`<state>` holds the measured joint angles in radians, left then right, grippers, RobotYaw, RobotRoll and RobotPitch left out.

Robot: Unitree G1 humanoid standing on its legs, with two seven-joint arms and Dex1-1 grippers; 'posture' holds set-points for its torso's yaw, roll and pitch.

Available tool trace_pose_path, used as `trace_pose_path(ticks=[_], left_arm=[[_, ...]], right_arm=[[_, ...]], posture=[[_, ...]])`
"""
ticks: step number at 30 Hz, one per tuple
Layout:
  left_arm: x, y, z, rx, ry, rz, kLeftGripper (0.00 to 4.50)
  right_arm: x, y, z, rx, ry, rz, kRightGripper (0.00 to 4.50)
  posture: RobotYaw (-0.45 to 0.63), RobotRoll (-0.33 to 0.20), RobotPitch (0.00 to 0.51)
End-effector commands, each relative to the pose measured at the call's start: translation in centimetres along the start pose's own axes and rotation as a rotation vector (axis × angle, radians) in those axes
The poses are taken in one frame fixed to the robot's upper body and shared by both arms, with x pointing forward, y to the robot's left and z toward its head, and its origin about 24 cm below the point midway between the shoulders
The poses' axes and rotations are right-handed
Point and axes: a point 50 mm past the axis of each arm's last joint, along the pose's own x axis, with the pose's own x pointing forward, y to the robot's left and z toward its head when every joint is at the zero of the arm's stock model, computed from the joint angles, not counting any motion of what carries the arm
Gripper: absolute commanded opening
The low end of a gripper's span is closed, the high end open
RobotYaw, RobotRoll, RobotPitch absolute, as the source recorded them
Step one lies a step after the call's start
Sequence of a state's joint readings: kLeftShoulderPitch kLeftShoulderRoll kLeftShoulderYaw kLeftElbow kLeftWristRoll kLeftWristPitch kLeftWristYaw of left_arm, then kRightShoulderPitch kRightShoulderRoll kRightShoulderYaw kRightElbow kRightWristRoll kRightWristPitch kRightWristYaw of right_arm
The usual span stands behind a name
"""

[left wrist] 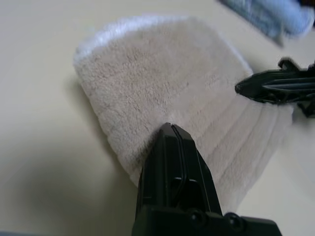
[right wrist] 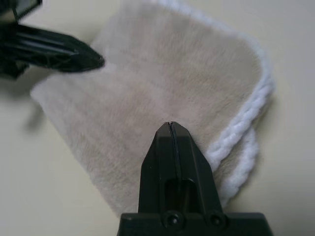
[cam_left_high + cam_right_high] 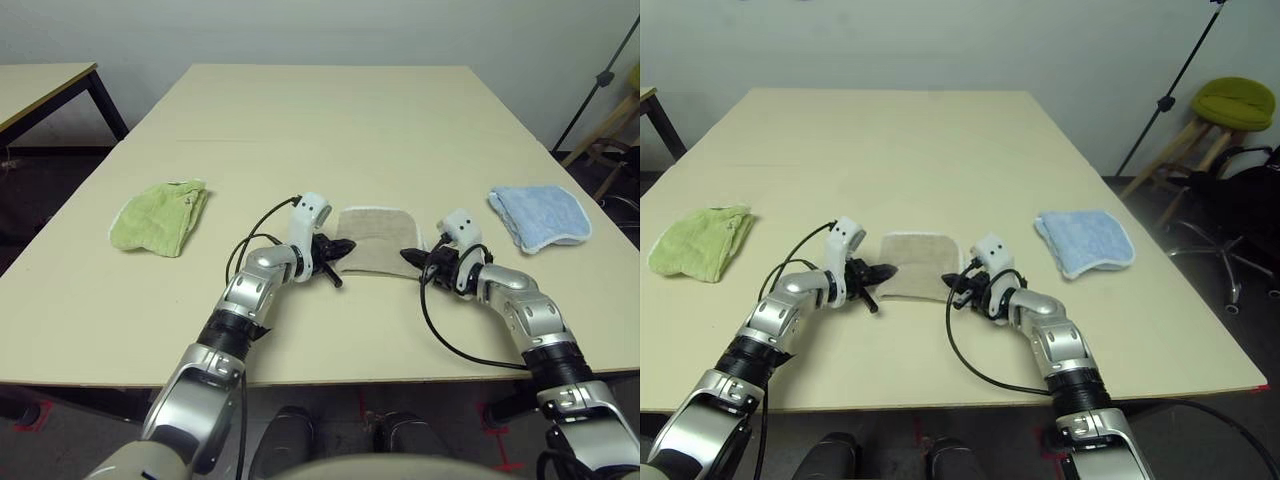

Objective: Fold the towel and set it aside.

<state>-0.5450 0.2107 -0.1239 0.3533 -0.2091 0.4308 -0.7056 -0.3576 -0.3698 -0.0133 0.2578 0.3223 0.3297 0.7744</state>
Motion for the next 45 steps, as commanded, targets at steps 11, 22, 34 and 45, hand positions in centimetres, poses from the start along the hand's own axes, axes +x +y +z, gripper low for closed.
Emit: trace_pose_path(ticks=[11,22,34,45], left_arm=[[2.3,0.0,3.2,0.069,-0.087,0.031,0.04],[2.4,1.7,-0.5,0.077,0.014,0.163,0.04],[2.5,2.2,-2.1,0.021,0.005,0.187,0.04],[-3.1,2.7,3.9,0.069,-0.208,-0.223,3.03]], right_arm=[[2.7,-0.5,3.5,-0.075,-0.183,-0.045,0.0],[3.5,-1.6,-0.1,-0.011,-0.052,-0.143,0.0],[4.1,-1.7,-2.5,0.1,-0.031,-0.174,0.0],[-1.6,-3.8,4.2,0.315,-0.05,-0.381,2.7]], posture=[[0.01,0.0,0.006],[0.04,0.0,0.003],[0.04,0.0,0.0],[0.04,0.0,0.014]])
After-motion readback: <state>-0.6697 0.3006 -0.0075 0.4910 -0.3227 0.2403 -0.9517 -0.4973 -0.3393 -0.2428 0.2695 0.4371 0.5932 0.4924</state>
